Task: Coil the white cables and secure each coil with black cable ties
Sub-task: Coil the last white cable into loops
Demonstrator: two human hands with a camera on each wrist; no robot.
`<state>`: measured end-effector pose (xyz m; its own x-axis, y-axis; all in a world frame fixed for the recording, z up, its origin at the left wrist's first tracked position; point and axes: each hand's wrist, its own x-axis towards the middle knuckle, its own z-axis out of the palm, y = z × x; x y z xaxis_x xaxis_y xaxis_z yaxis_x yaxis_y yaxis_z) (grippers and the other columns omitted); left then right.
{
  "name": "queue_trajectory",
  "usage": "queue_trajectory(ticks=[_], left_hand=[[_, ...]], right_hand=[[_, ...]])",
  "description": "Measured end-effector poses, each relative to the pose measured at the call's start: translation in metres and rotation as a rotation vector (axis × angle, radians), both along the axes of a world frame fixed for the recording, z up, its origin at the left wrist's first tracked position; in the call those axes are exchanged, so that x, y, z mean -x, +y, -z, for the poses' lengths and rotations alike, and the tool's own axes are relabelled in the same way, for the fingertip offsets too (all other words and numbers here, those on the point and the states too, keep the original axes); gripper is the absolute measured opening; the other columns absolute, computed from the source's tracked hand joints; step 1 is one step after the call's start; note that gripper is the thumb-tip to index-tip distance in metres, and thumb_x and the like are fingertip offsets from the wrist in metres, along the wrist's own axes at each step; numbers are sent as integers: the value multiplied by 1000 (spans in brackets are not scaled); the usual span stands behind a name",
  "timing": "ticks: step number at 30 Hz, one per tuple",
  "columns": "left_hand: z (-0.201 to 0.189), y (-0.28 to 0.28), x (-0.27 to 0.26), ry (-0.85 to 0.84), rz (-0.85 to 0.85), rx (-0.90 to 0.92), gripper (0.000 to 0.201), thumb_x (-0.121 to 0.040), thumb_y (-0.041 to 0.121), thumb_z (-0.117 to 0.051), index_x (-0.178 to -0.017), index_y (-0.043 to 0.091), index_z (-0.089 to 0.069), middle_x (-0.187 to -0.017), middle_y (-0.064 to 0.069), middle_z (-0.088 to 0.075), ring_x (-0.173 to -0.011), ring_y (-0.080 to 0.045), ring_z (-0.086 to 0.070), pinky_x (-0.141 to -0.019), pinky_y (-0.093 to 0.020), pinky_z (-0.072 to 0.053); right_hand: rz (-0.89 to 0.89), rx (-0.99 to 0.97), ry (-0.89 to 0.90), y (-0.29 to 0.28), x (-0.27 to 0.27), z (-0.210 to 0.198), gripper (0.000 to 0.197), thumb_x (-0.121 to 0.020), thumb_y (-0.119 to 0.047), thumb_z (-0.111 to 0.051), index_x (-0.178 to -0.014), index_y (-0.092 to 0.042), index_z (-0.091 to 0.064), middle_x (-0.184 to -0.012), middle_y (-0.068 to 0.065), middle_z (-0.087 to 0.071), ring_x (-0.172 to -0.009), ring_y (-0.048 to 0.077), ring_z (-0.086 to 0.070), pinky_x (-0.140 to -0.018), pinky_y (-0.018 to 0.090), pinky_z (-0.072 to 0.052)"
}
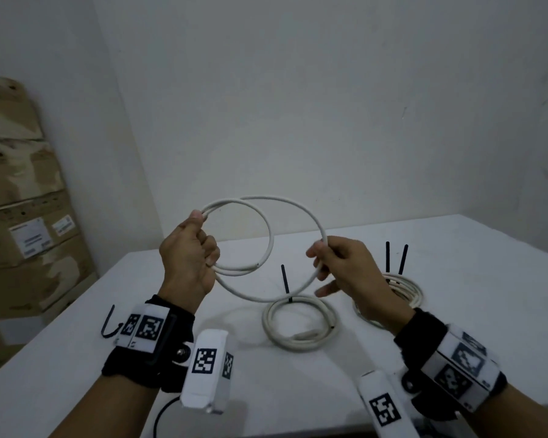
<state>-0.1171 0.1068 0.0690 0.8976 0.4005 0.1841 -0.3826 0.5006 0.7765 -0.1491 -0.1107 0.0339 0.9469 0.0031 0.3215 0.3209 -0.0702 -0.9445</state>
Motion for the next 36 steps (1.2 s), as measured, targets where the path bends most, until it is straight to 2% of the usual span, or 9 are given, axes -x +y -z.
queue_trajectory(ticks=[4,9,13,16,20,24,29,34,36], left_hand=[[1,-12,4,-23,-37,14,22,-97,17,-53,-77,10,-54,-39,8,-25,-31,-6,-23,-32,-14,-19],[6,-22,8,-54,-54,-6,22,-97,16,-52,-77,10,-53,-39,8,-26,-31,-6,-23,-32,-14,-20],[10,-30,14,-53,-53,-16,20,-98,16,-52,-78,10,-55,-40,8,-26,-32,-6,-23,-33,-14,-20],[10,-34,17,-48,-68,-15,20,-97,16,-53,-78,10,-55,-40,7,-27,-32,-6,-24,-34,-15,-21],[10,-37,18,-40,-136,-64,19,-97,18,-54,-80,12,-58,-40,7,-30,-33,-7,-26,-35,-16,-22],[13,-44,20,-19,-137,-86,20,-97,20,-53,-80,13,-58,-39,8,-32,-33,-7,-27,-36,-17,-24],[15,-55,22,0,-148,-45,21,-98,19,-52,-79,12,-55,-35,8,-31,-30,-6,-26,-35,-13,-23],[17,-51,18,27,-143,-15,19,-98,20,-53,-81,11,-57,-38,8,-30,-30,-6,-25,-34,-14,-22],[16,-49,16,37,-144,3,19,-97,21,-54,-81,11,-58,-39,8,-29,-31,-6,-25,-34,-15,-22]], right_hand=[[-24,-225,-11,24,11,10,16,-93,-13,-54,-86,-2,-63,-71,7,-56,-59,12,-55,-55,34,-57],[-113,-415,60,50,20,31,15,-94,-11,-53,-87,-3,-63,-78,12,-63,-71,21,-61,-72,32,-56],[-206,-639,122,67,27,33,19,-94,-16,-52,-103,-3,-63,-94,16,-70,-87,24,-69,-82,31,-57],[-286,-782,183,74,31,29,24,-96,-24,-48,-110,-6,-58,-109,21,-67,-95,26,-69,-84,34,-57],[-265,-705,145,76,33,27,31,-95,-30,-47,-109,-4,-55,-107,21,-67,-95,25,-69,-84,32,-57],[-257,-645,137,77,29,27,25,-95,-25,-50,-105,-3,-56,-102,17,-69,-96,24,-70,-83,31,-57],[-234,-603,79,81,28,29,14,-93,-12,-54,-101,-1,-57,-103,22,-67,-97,25,-68,-86,32,-56],[-225,-567,11,79,30,34,10,-91,-13,-57,-93,-4,-60,-99,20,-69,-95,26,-69,-84,31,-56],[-237,-538,6,78,31,36,12,-91,-15,-58,-93,-3,-59,-95,18,-70,-89,24,-70,-81,31,-56]])
